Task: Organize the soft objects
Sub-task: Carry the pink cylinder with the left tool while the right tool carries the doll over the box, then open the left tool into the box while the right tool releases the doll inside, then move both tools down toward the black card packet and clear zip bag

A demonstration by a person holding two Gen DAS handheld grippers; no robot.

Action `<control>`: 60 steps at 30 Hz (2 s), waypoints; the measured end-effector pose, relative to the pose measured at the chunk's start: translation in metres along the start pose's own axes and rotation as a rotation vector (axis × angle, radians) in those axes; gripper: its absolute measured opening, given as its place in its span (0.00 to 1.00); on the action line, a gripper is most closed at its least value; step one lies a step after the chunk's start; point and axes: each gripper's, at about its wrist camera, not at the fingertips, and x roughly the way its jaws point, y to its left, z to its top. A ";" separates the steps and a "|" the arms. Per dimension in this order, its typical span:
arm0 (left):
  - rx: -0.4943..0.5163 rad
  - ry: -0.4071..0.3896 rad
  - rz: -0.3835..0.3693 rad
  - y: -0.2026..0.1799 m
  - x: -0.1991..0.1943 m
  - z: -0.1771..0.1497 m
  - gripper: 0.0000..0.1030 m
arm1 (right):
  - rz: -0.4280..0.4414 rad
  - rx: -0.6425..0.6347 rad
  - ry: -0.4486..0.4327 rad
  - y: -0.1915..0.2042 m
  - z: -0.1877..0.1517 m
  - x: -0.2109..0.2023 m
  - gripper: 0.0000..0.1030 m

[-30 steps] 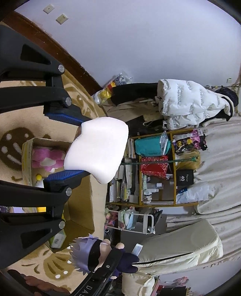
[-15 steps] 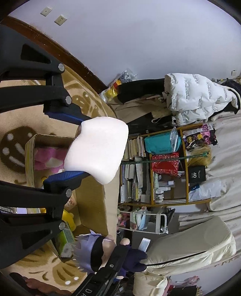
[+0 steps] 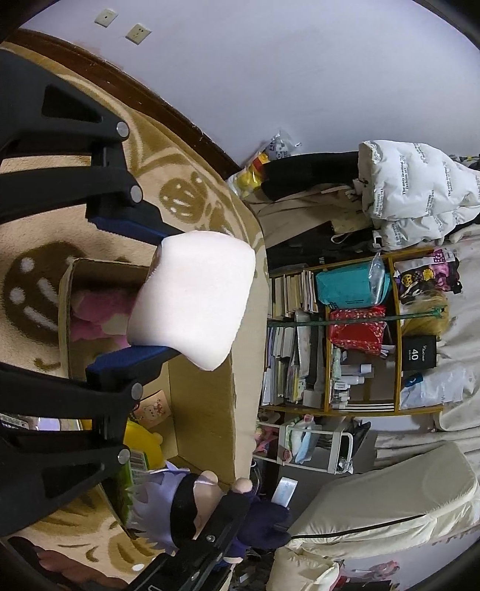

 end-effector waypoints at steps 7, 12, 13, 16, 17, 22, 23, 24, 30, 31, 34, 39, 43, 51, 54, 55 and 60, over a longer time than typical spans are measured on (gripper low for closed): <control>-0.003 -0.010 -0.009 0.000 -0.003 0.000 0.50 | 0.002 0.004 0.001 0.000 -0.001 0.001 0.33; -0.008 0.001 -0.021 0.002 -0.001 -0.002 0.50 | 0.025 0.040 -0.006 -0.004 0.002 0.002 0.33; -0.009 0.004 -0.026 0.002 -0.001 -0.002 0.51 | 0.038 0.053 -0.009 -0.005 0.003 0.002 0.33; -0.008 0.014 -0.044 0.001 0.001 -0.002 0.51 | 0.079 0.078 -0.017 -0.008 0.004 0.001 0.33; -0.006 0.019 -0.049 0.000 0.002 -0.002 0.53 | 0.084 0.082 -0.017 -0.008 0.003 0.002 0.33; 0.002 0.051 -0.056 -0.003 0.008 -0.006 0.56 | 0.151 0.130 -0.002 -0.010 0.000 0.009 0.33; 0.003 0.058 -0.055 -0.003 0.009 -0.006 0.56 | 0.161 0.136 -0.003 -0.010 -0.001 0.009 0.33; 0.004 0.064 -0.055 -0.004 0.010 -0.007 0.56 | 0.169 0.139 -0.001 -0.010 -0.001 0.010 0.33; 0.013 0.085 -0.042 -0.005 0.013 -0.011 0.61 | 0.163 0.142 0.038 -0.009 -0.004 0.016 0.42; 0.015 0.089 -0.042 -0.005 0.013 -0.011 0.62 | 0.160 0.142 0.039 -0.009 -0.005 0.016 0.48; 0.014 0.093 -0.027 -0.004 0.011 -0.012 0.73 | 0.127 0.131 0.036 -0.009 -0.004 0.012 0.56; 0.003 0.063 -0.010 0.002 -0.002 -0.011 0.90 | 0.091 0.136 0.048 -0.012 -0.003 0.005 0.73; -0.026 0.059 0.000 0.011 -0.013 -0.011 0.95 | 0.056 0.142 0.051 -0.011 -0.004 -0.005 0.91; -0.053 0.091 -0.014 0.023 -0.038 -0.019 0.96 | -0.001 0.116 0.065 -0.009 -0.002 -0.033 1.00; -0.051 0.093 -0.025 0.021 -0.052 -0.021 0.96 | -0.018 0.109 0.069 -0.008 -0.003 -0.046 1.00; -0.048 0.096 -0.028 0.021 -0.056 -0.023 0.96 | -0.024 0.107 0.071 -0.007 -0.004 -0.051 1.00; -0.008 0.103 -0.040 0.016 -0.080 -0.033 0.96 | -0.041 0.085 0.087 -0.004 -0.007 -0.069 1.00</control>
